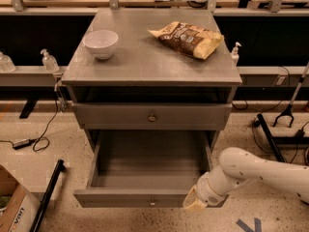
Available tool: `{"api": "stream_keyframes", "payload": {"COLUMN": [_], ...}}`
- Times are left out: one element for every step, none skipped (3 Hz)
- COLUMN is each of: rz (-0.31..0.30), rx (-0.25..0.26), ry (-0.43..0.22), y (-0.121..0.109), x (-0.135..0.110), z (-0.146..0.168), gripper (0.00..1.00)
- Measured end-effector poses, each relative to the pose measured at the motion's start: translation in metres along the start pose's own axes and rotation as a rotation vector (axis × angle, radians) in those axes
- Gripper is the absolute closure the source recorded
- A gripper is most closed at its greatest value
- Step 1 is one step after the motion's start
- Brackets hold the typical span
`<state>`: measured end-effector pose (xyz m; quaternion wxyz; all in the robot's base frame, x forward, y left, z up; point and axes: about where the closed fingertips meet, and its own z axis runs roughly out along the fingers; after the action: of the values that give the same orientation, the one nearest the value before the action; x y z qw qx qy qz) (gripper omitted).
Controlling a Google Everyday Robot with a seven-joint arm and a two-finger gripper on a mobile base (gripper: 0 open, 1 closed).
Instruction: Close middle drawer
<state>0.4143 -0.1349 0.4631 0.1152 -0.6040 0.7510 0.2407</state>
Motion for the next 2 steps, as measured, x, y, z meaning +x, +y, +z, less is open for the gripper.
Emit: {"api": "stream_keyframes", "payload": {"rz": [-0.014,-0.014], "rx": [-0.036,-0.036], "ry": [-0.143,-0.138], "y": [-0.0101,-0.0091], "x": [0.0076,0.0080], "z": [0.0388,0.0393], "gripper": [1.00,1.00]}}
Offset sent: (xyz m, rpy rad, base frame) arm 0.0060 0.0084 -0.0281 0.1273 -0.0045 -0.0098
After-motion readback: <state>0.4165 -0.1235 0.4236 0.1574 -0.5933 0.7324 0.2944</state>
